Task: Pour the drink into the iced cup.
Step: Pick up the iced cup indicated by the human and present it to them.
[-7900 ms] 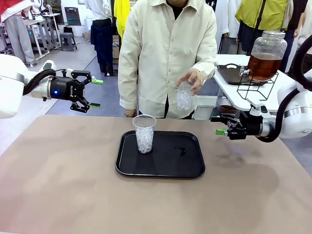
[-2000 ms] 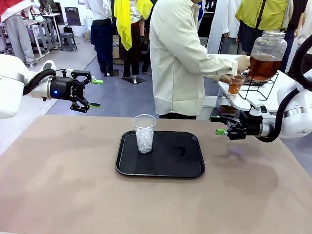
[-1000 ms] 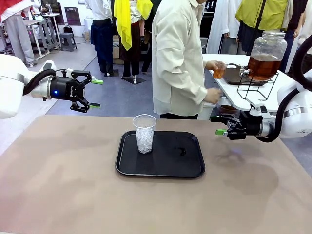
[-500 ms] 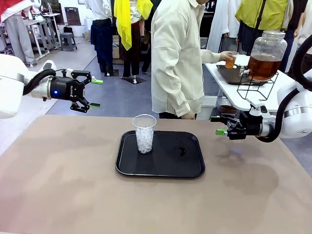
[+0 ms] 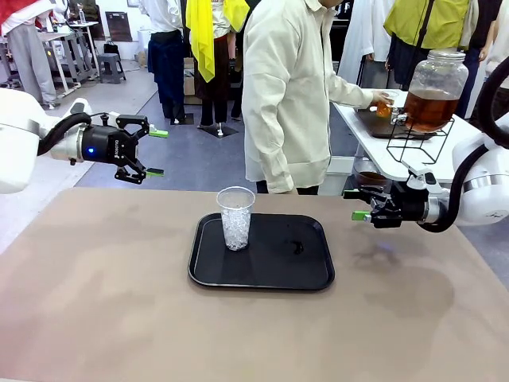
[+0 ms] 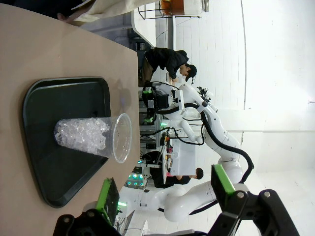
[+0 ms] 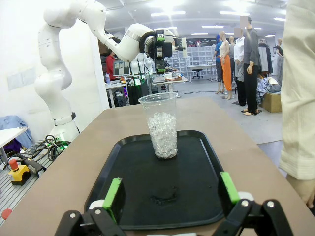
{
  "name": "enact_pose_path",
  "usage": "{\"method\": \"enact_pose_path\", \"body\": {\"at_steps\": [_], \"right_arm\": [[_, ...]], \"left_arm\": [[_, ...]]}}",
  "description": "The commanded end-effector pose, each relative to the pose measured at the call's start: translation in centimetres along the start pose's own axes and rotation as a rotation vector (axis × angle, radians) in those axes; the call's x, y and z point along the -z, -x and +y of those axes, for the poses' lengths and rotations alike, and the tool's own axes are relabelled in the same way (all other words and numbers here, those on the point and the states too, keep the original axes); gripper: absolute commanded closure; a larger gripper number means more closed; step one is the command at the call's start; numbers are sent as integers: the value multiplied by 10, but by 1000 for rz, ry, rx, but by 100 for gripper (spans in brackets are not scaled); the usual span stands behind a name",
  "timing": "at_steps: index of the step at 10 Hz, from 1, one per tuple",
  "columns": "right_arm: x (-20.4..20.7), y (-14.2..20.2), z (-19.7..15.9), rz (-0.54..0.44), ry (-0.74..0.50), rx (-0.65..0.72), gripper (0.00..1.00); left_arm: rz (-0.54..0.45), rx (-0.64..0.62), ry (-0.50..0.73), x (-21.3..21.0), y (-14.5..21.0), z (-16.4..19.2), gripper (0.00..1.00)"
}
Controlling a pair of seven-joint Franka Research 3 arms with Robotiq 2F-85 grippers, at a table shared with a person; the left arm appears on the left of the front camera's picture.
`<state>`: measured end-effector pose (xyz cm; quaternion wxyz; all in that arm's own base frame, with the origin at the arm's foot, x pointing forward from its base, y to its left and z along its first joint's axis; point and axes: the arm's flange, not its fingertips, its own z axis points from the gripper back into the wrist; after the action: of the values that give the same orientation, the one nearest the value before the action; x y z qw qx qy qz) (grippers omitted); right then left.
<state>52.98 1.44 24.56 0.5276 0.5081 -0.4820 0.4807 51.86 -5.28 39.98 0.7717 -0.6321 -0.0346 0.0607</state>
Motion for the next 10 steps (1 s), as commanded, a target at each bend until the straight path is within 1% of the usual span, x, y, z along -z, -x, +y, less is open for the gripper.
{"method": "enact_pose_path", "body": {"at_steps": [1, 10], "right_arm": [[2, -2, 0, 0, -3, -2, 0], [2, -2, 0, 0, -3, -2, 0]], "left_arm": [[-4, -9, -1, -1, 0, -2, 0], [-4, -9, -1, -1, 0, -2, 0]]}}
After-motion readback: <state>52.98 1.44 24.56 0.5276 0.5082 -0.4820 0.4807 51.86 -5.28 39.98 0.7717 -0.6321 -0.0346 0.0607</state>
